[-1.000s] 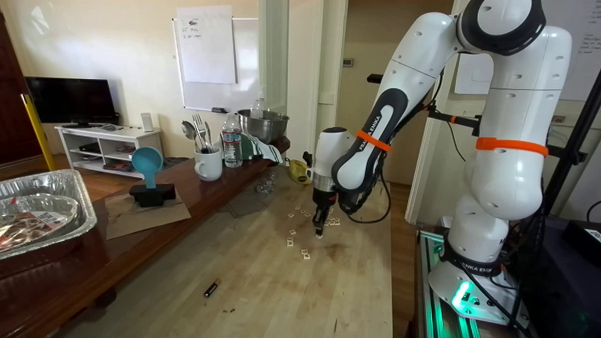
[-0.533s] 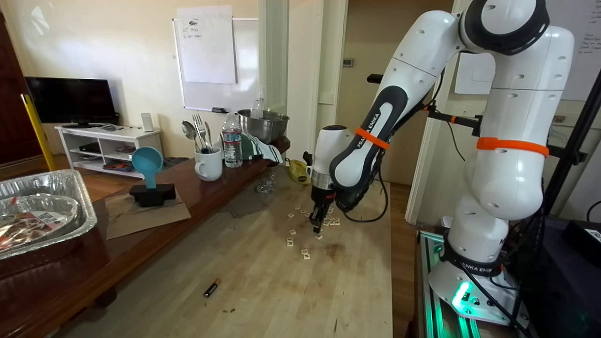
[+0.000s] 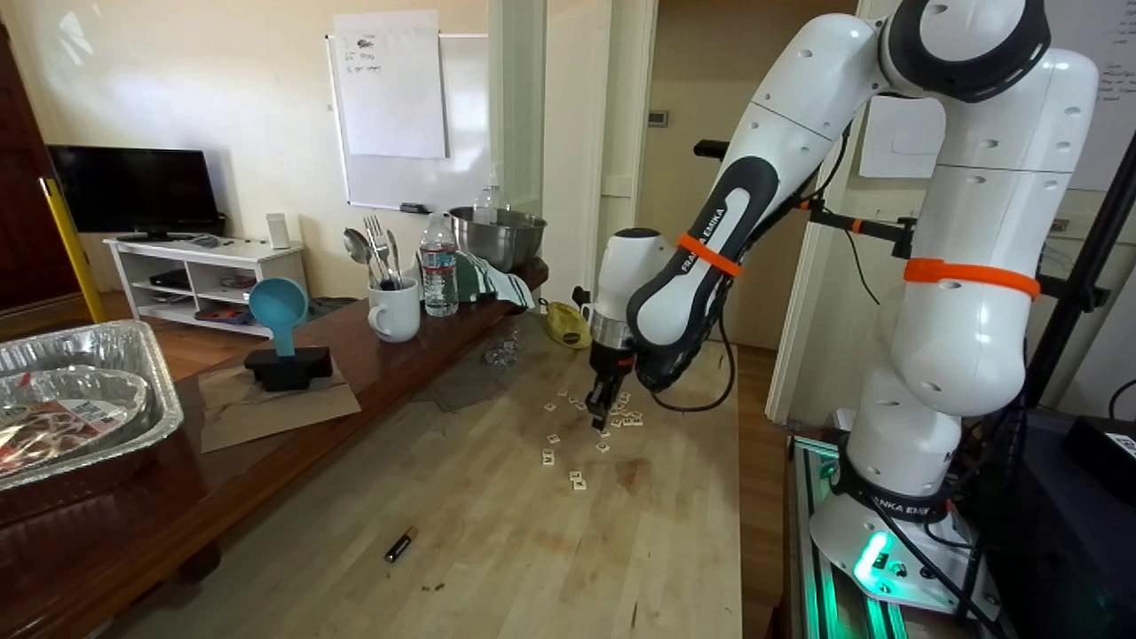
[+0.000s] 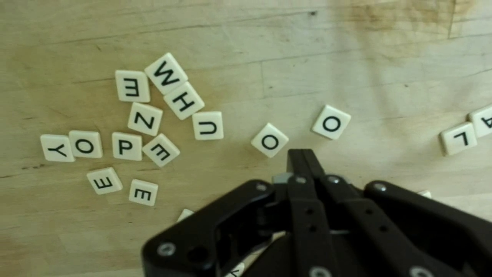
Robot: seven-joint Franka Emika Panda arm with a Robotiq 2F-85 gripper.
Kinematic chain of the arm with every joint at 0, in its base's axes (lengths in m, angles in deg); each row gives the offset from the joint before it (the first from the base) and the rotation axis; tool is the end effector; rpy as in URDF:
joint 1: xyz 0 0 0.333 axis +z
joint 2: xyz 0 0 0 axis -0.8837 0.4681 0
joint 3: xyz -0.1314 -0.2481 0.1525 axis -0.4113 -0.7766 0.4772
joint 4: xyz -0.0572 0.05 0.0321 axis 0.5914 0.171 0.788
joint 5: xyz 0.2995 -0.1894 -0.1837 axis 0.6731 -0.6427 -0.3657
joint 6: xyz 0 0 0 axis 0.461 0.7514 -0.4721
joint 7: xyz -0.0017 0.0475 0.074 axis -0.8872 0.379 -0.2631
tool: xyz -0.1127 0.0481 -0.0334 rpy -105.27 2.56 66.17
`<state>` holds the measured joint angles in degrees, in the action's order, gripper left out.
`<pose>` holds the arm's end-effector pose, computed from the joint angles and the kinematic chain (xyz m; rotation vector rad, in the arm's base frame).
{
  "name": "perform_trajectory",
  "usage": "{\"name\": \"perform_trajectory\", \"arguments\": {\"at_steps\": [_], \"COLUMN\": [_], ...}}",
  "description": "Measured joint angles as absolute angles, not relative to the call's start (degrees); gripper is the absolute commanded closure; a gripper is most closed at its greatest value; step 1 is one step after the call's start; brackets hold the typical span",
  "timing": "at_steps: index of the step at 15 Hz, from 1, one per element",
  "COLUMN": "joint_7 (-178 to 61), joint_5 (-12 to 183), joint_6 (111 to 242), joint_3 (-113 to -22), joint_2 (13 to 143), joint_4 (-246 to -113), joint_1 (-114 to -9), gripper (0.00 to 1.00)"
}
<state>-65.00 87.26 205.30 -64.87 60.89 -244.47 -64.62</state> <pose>0.4115 -0.0254 0.2120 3.1244 -0.0277 0.1856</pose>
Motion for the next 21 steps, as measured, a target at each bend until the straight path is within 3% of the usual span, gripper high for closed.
{"name": "perform_trajectory", "arguments": {"at_steps": [21], "joint_7": [-68.2], "joint_5": [81.5], "joint_6": [209.5], "joint_3": [-66.1], "joint_2": [64.7], "joint_4": [-244.5], "joint_1": [-65.6], "gripper": [1.0]}}
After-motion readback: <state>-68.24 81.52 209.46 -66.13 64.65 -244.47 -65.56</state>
